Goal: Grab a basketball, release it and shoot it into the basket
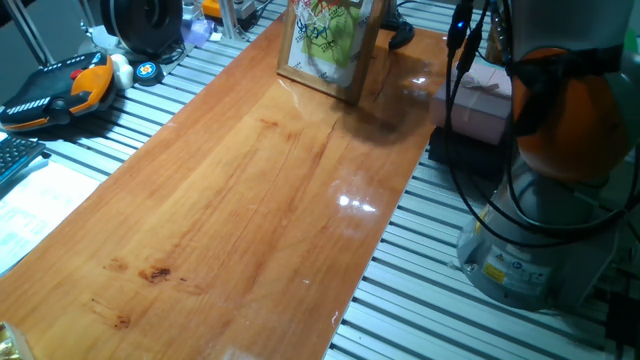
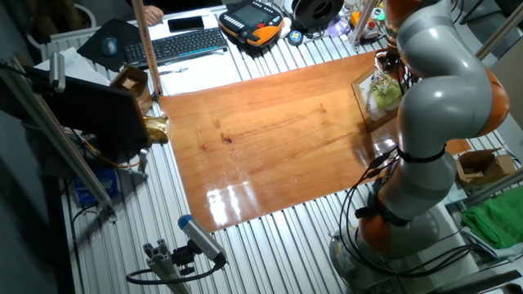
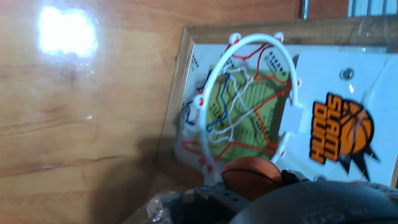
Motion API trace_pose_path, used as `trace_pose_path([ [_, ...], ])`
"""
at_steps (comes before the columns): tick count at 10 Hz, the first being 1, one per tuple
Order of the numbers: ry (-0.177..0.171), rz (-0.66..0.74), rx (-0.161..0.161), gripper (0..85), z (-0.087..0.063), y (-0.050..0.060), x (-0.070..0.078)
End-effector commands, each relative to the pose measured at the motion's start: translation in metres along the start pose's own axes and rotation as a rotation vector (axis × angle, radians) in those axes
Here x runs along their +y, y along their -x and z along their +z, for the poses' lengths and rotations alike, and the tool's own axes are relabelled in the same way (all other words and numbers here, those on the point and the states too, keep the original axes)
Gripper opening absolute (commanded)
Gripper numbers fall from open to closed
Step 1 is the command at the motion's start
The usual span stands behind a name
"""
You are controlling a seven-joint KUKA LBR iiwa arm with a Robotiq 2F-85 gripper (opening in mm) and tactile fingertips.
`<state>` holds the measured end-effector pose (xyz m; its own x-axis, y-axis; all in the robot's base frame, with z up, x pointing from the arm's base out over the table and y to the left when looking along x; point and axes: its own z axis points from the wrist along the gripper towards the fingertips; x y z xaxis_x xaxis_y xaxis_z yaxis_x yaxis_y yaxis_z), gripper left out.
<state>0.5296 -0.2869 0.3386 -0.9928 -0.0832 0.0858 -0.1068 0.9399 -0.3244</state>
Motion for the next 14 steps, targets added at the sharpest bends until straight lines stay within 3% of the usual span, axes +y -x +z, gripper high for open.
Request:
trace_pose_path([
  [1, 0.005, -0.010, -0.003, 1.0, 0.003, 0.004, -0.004],
  [10, 0.059, -0.065, -0.014, 1.3, 0.030, 0.031, -0.024],
  [14, 0.043, -0.058, -0.002, 23.3, 0.030, 0.032, -0.021],
])
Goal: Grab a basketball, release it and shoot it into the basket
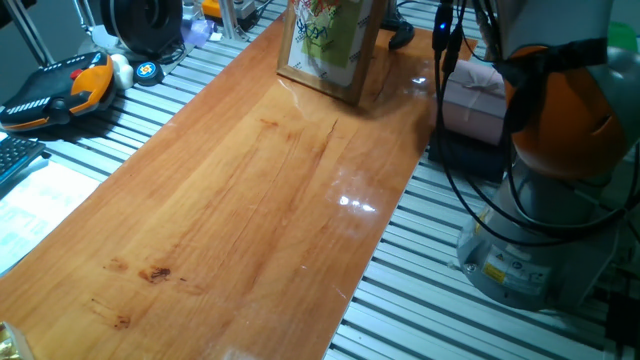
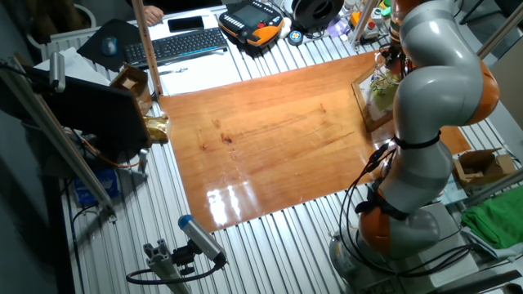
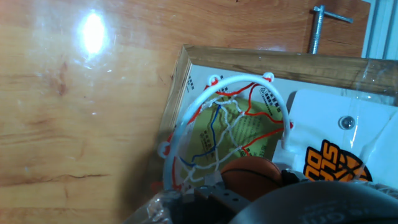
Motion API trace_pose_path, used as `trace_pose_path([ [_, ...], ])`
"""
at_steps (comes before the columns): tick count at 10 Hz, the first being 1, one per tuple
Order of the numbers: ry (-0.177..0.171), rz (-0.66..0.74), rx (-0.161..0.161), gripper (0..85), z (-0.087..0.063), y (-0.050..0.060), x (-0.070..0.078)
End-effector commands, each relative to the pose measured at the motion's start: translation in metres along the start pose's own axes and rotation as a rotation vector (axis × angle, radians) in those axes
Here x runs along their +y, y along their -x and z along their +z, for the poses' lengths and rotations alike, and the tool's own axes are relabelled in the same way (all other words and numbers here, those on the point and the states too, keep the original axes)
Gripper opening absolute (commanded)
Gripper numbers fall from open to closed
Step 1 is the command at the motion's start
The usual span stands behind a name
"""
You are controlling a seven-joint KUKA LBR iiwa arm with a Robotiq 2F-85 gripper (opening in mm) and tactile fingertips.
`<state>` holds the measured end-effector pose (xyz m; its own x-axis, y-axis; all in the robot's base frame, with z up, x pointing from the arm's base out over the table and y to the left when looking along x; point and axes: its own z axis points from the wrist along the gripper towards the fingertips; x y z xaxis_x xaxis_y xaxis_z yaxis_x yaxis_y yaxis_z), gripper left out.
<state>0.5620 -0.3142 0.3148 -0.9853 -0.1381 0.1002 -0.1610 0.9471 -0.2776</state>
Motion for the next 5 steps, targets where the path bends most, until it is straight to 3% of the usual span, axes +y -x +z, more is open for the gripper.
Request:
trace_pose_path([
  [1, -0.001, 0.003, -0.002, 29.0, -0.0001, 0.0000, 0.0001],
  [5, -0.006, 0.020, -0.008, 58.3, -0.0010, 0.0003, 0.0012],
])
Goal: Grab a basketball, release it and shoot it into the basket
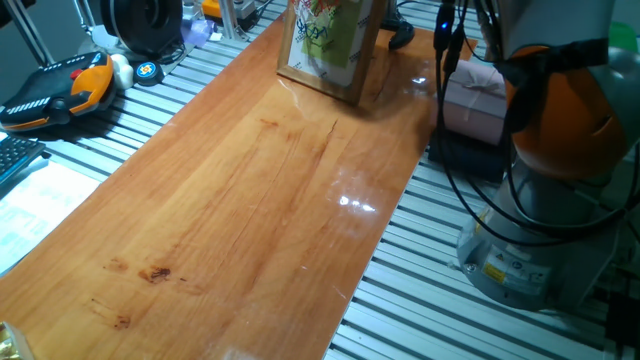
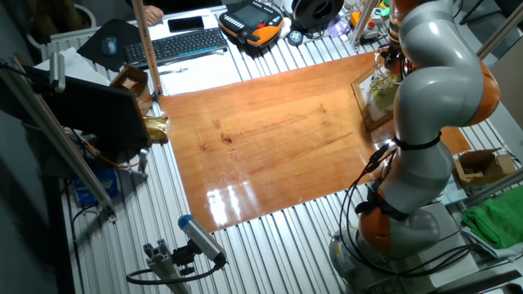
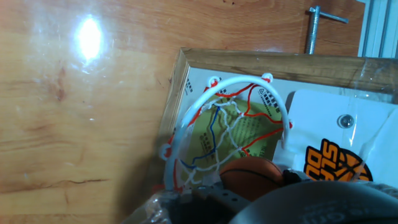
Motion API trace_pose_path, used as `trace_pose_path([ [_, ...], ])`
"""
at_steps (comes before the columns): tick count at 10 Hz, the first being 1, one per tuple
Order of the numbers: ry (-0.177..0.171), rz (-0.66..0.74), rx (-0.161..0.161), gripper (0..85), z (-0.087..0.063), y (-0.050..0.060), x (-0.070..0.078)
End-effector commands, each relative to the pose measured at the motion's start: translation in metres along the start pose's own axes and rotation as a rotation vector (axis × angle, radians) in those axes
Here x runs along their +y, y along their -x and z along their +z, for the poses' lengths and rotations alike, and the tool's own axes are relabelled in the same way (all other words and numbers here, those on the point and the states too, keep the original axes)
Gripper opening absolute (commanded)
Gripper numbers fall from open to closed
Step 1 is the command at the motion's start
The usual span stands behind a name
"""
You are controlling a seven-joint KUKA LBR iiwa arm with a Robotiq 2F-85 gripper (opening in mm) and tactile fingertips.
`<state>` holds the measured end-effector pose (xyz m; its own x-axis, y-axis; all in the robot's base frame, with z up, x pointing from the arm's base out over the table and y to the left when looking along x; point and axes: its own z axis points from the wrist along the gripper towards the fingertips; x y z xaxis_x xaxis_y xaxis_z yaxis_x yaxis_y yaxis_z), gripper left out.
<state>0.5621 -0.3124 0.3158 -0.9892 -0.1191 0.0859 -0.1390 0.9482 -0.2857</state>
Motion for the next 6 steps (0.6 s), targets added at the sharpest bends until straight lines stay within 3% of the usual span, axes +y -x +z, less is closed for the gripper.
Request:
trace_pose_path([
  [1, 0.000, 0.003, -0.001, 65.7, -0.0004, 0.0001, 0.0004],
  [2, -0.001, 0.008, -0.006, 70.7, -0.0007, 0.0002, 0.0007],
  [6, 0.011, 0.001, 0.010, 63.7, -0.0031, 0.0009, 0.0025],
])
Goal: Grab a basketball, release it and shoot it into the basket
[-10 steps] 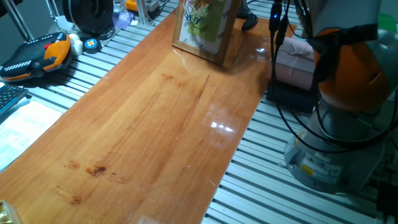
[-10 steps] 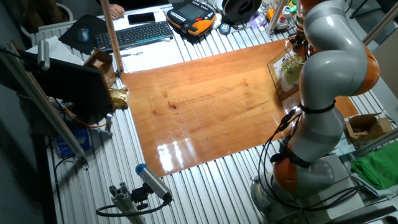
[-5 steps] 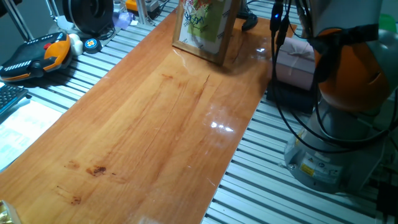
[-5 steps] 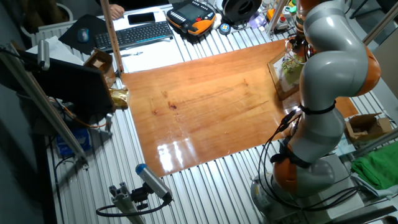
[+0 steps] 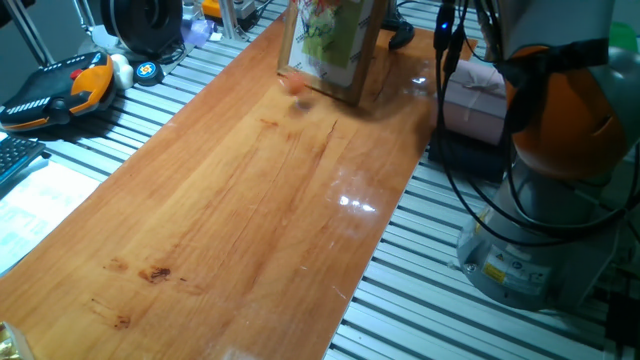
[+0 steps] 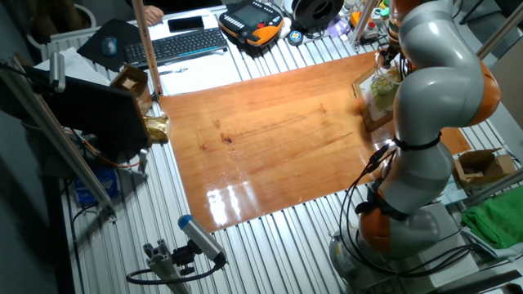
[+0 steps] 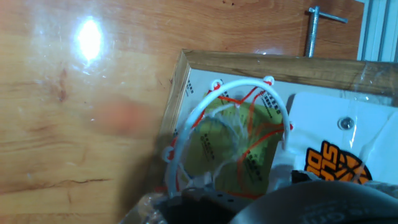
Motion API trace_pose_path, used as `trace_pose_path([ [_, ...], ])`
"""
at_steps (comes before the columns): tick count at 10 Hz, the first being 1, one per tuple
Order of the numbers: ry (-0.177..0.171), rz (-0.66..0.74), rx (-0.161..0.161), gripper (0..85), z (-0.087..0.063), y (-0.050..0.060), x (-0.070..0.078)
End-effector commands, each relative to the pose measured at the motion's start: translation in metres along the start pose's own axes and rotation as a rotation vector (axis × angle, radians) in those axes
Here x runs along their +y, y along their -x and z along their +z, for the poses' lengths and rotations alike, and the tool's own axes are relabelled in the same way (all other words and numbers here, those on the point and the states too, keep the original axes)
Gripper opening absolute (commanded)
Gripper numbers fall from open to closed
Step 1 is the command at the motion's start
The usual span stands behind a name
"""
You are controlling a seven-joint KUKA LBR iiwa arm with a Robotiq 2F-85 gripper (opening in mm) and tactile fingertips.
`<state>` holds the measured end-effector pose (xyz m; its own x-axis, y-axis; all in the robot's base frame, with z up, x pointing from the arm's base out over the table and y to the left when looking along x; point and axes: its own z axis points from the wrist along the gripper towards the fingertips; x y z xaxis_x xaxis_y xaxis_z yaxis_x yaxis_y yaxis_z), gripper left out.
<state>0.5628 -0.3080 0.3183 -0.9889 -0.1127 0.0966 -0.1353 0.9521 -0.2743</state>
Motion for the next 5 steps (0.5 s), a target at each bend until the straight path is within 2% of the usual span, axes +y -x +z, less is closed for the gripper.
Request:
trace_pose_path([
  [1, 0.006, 0.005, 0.011, 56.3, -0.004, 0.002, 0.005],
  [2, 0.008, 0.013, 0.012, 45.7, -0.010, 0.003, 0.012],
  [3, 0.018, 0.003, 0.017, 29.7, -0.013, 0.004, 0.016],
  [4, 0.044, -0.028, 0.022, 4.3, -0.016, 0.005, 0.023],
  [5, 0.047, -0.051, 0.012, 0.7, -0.017, 0.003, 0.028],
])
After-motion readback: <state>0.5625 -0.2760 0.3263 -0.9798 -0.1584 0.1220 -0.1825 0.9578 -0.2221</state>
